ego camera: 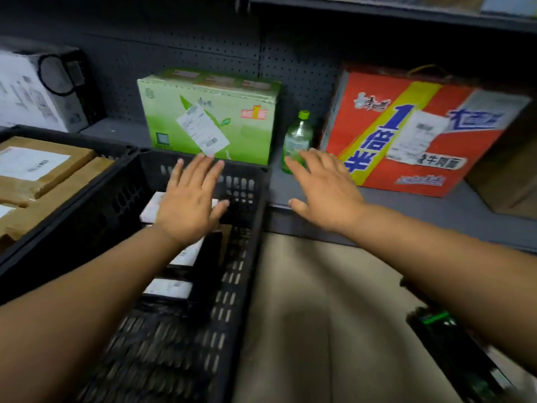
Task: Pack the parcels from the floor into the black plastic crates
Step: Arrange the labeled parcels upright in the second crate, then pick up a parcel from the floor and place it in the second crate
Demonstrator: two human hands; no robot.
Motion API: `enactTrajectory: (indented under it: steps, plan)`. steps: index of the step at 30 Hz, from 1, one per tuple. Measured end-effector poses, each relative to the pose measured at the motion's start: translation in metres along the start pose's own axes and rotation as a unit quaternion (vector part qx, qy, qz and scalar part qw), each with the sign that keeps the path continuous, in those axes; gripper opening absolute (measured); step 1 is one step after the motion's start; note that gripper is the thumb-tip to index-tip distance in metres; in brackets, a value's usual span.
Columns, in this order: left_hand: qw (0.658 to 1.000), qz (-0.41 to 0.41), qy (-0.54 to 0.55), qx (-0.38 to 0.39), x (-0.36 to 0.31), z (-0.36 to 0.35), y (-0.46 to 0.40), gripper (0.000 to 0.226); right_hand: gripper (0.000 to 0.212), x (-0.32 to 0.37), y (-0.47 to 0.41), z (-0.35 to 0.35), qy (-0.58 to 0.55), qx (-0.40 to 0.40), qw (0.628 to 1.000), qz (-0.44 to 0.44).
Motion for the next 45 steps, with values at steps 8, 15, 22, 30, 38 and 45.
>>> enactTrajectory:
  steps: [8,15,22,30,38,45]
  plan:
    - [0.989,-0.096,0.055,-0.102,-0.178,0.032,-0.093,0.071,0.073,-0.227,0.071,-0.006,0.077,0.018,0.985,-0.155]
    - [0.978,-0.159,0.109,-0.078,-0.331,0.004,-0.117,0.074,0.073,-0.366,0.174,-0.061,0.143,0.119,0.958,-0.217]
    - [0.961,-0.257,0.100,0.020,-0.420,-0.055,-0.104,0.074,0.069,-0.447,0.295,-0.138,0.141,0.264,0.909,-0.290]
    - [0.945,-0.282,0.125,0.104,-0.457,-0.104,-0.097,0.056,0.072,-0.472,0.352,-0.218,0.086,0.351,0.873,-0.326]
    - [0.945,-0.265,0.124,0.147,-0.450,-0.134,-0.099,0.040,0.091,-0.470,0.295,-0.268,-0.054,0.304,0.884,-0.351]
    - [0.949,-0.214,0.130,0.192,-0.424,-0.146,-0.105,0.037,0.115,-0.463,0.290,-0.310,-0.121,0.360,0.840,-0.387]
Point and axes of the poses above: each hand's wrist, its own y-axis away from the middle knuckle, its own z-axis out of the back of the hand, x = y × z, the point moved 8 cm from there along -y, towards the middle knuckle, and after that the axes turned 10 degrees about -z, right-handed, at the moved point
